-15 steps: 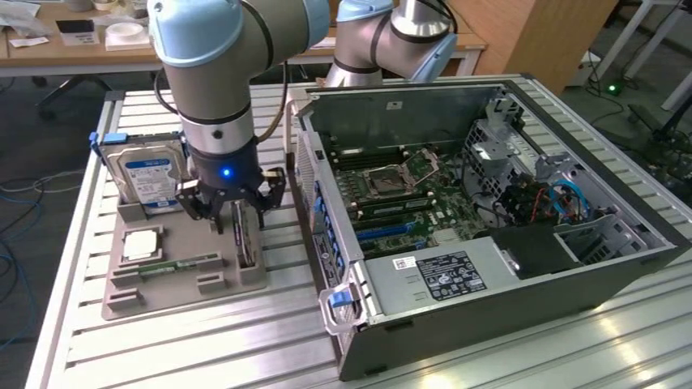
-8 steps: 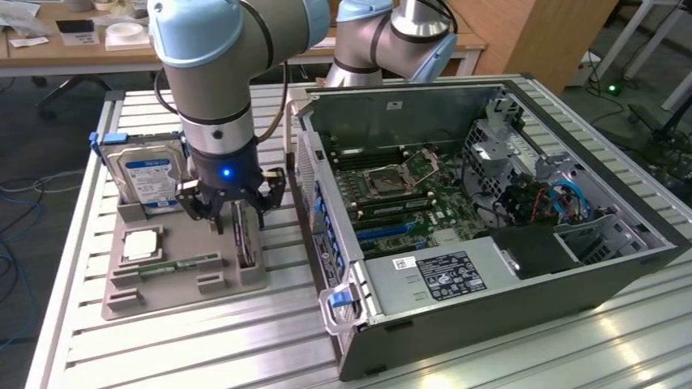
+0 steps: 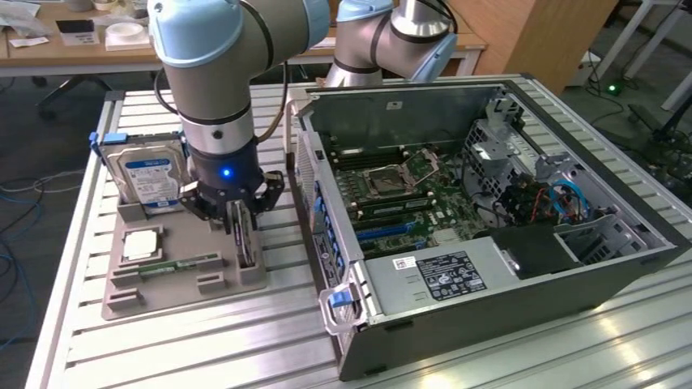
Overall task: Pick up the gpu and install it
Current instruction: 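Pick up the gpu and move the gpu toward the slot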
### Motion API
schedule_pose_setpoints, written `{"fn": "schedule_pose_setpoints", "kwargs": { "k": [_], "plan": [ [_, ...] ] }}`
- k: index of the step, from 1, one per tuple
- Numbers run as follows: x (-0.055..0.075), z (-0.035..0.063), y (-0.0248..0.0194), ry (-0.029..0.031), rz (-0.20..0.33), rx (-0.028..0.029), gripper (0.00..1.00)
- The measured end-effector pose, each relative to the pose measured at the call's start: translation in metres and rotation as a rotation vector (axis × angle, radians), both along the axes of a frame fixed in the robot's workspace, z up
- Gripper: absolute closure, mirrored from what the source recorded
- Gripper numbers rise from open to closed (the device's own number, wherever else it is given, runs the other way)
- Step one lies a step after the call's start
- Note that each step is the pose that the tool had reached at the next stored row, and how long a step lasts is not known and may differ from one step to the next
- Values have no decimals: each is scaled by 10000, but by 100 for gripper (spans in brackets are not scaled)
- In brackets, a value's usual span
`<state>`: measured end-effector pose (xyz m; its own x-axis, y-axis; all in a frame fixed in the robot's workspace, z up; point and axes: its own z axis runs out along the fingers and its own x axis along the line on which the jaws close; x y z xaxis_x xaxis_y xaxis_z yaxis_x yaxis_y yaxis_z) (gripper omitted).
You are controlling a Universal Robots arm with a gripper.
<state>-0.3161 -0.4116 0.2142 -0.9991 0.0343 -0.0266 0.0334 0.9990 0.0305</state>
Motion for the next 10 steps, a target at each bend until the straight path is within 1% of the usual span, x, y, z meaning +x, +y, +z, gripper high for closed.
{"fn": "schedule_pose_setpoints", "kwargs": {
  "k": [5, 6, 10],
  "plan": [
    [0, 0, 0, 0, 0, 0, 57],
    [0, 0, 0, 0, 0, 0, 64],
    [27, 0, 0, 2, 1, 0, 64]
  ]
}}
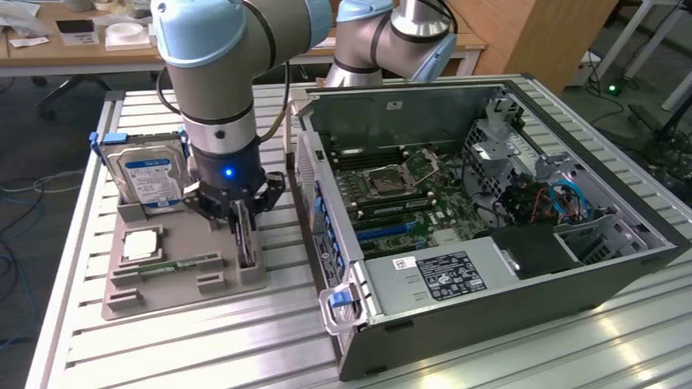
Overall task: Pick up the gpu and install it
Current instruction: 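Pick up the gpu and move the gpu toward the slot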
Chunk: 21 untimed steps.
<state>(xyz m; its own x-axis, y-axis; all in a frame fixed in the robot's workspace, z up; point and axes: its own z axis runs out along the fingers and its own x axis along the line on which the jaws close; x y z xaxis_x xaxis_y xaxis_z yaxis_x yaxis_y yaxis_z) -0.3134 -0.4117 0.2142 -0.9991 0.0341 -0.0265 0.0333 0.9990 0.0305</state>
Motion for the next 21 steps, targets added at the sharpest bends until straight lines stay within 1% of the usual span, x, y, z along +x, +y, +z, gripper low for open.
{"fn": "schedule_pose_setpoints", "kwargs": {
  "k": [8, 13, 21],
  "plan": [
    [35, 0, -4, 17, 0, 7, 64],
    [30, 0, -4, 18, -2, 7, 64],
    [-8, -3, -3, 0, -1, 7, 64]
  ]
}}
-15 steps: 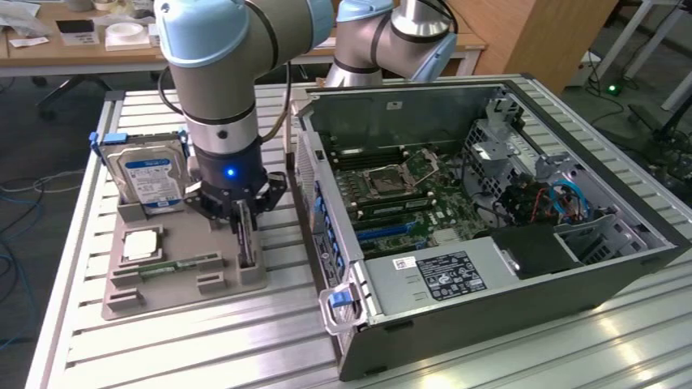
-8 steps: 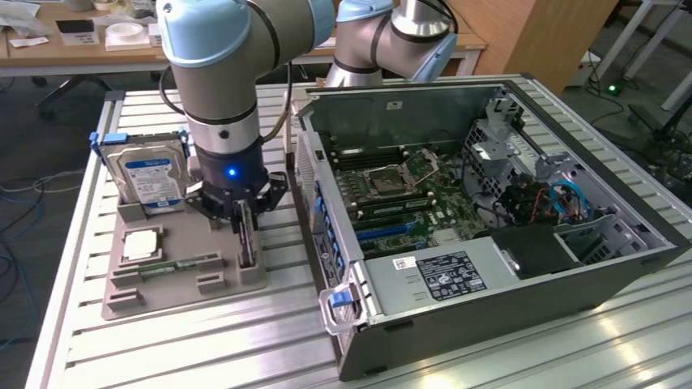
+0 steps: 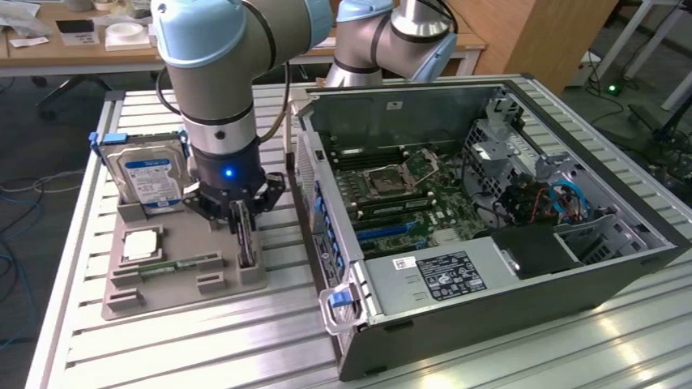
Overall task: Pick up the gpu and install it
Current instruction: 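Pick up the gpu and move the gpu toward the slot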
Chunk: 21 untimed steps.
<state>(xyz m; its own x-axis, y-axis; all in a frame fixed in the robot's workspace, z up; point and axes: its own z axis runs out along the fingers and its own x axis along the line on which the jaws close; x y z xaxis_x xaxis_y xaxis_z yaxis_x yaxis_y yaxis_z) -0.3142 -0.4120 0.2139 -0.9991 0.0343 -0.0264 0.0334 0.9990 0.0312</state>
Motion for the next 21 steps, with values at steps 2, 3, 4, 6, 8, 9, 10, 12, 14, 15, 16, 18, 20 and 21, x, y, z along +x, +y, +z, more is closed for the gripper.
{"fn": "schedule_pose_setpoints", "kwargs": {
  "k": [2, 3, 4, 6, 8, 9, 10, 12, 14, 15, 16, 18, 20, 21],
  "plan": [
    [0, 0, 0, 0, 1, 0, 64],
    [0, 0, 0, 0, 1, 0, 64],
    [0, 0, 0, -1, 1, 0, 64],
    [-1, 0, 0, 1, 1, 0, 65],
    [-1, 0, 0, 1, 0, -1, 72],
    [-1, 0, 0, 1, 0, 0, 73],
    [-1, 0, 0, 0, 0, 0, 73],
    [0, -1, 0, 0, 0, 0, 73],
    [-1, -1, 0, 0, 0, 0, 73],
    [0, -1, 0, 0, 1, 0, 73],
    [-1, -1, 0, 0, 0, 0, 73],
    [0, -1, 0, 0, 0, 0, 73],
    [0, 1, 0, -1, 0, 1, 73],
    [0, 9, 0, -4, 0, 3, 73]
  ]
}}
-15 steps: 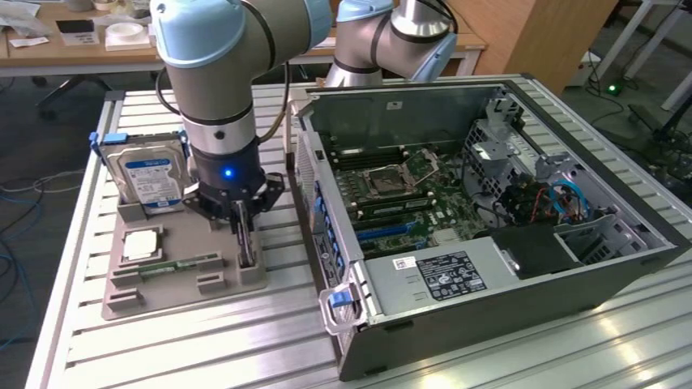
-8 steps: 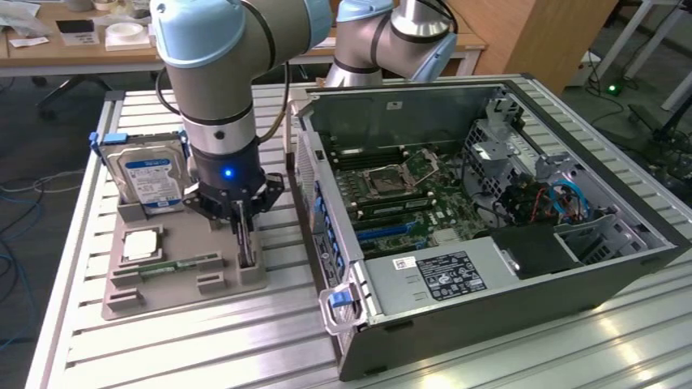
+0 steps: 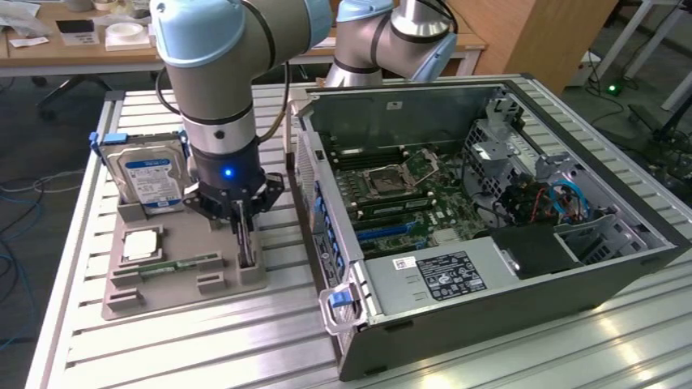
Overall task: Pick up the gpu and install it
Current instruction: 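Pick up the gpu and move the gpu toward the slot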
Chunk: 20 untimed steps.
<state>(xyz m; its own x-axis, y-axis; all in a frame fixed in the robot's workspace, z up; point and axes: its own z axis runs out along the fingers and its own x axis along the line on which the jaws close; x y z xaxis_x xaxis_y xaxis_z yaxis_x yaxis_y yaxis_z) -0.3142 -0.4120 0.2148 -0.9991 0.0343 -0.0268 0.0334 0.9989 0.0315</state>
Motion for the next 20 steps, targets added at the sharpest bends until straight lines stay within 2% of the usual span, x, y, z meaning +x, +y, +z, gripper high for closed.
{"fn": "schedule_pose_setpoints", "kwargs": {
  "k": [20],
  "plan": [
    [0, 777, 0, 12, 0, 10, 73]
  ]
}}
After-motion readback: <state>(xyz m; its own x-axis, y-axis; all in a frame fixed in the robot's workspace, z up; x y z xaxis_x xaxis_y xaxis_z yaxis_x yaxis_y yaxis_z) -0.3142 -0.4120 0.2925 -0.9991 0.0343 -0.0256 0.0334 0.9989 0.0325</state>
